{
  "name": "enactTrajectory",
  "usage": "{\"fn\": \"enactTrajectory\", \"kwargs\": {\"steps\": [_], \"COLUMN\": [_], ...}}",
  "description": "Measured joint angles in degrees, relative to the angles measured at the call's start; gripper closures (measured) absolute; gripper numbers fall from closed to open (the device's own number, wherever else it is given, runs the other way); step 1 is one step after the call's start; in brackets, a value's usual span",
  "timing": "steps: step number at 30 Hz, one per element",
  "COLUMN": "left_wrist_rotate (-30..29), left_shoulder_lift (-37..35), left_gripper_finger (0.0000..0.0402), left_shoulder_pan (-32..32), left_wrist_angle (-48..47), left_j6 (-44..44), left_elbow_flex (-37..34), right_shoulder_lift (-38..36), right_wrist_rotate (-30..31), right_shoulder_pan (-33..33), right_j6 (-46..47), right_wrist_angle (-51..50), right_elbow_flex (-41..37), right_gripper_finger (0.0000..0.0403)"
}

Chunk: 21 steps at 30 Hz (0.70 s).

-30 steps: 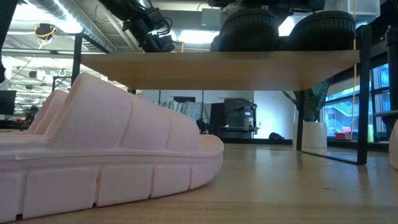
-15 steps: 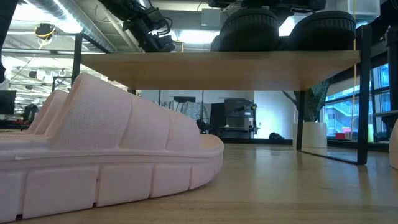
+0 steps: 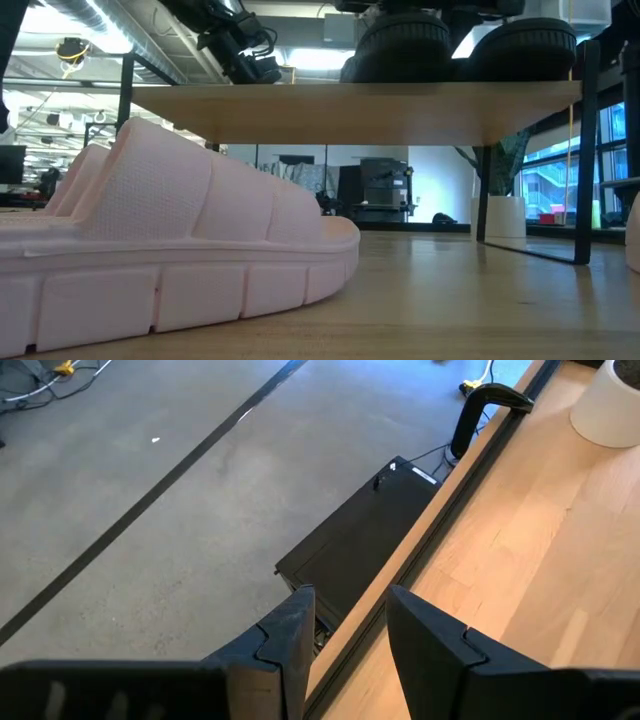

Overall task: Pick and place slides into the shelf
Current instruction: Put the black slides on the shelf

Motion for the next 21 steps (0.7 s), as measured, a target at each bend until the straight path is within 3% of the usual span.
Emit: {"fn": "enactTrajectory", "kwargs": {"steps": [14, 21], "left_wrist_rotate": [-0.02, -0.02], "left_shoulder_lift": [0.0, -0.39], "left_gripper_finger": [0.0282, 0.0282], "left_shoulder_pan": [-0.02, -0.33], "left_wrist_angle": [0.01, -2.99], "left_j6": [0.0, 0.3], "left_elbow_flex": [0.0, 0.0], "right_shoulder_lift": [0.01, 0.01], "right_wrist_rotate": [-0.02, 0.87], "right_shoulder_pan": [0.0, 0.0], "right_j6": [-1.77, -8.09], "right_wrist_angle": [0.12, 0.12], "right_elbow_flex": [8.22, 14.57], "right_gripper_finger": [0.0243, 0.0243]}}
